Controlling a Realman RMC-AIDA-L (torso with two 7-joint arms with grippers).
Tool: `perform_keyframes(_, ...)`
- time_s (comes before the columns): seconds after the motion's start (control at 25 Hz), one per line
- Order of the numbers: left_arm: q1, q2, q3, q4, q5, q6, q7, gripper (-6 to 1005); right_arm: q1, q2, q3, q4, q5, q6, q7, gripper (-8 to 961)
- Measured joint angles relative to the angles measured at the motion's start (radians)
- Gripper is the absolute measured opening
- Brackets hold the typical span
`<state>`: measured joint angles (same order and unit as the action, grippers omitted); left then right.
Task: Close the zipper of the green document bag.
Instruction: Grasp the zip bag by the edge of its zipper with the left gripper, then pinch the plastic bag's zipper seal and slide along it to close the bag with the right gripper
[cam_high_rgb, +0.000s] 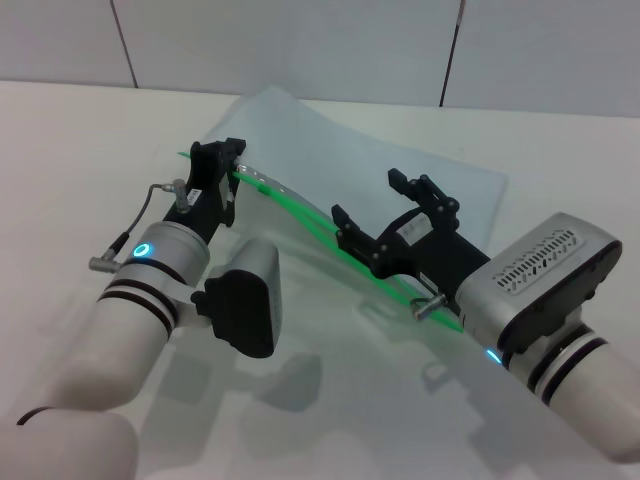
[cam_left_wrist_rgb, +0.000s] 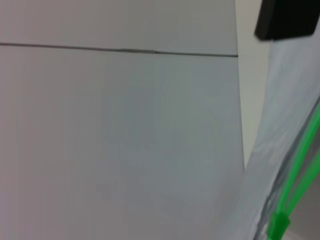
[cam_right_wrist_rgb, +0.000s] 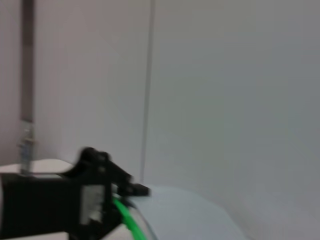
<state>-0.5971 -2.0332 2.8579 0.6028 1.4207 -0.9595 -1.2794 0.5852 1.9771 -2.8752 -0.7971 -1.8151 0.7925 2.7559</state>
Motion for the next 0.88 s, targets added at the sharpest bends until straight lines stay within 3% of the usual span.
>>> perform_keyframes(0.32,0.01,-0.002,0.0,0.002,0.054,-0.024,-0.001,59,-0.005,-0.005,-0.001,-0.023,-0.116,-0.006,-0.001,718)
perform_keyframes(0.88,0.022,-0.004,0.0,0.029,0.177,-0.041,0.01,63,0.012,-0.001,-0.001,-0.02,-0.142,-0.012,-0.002,713)
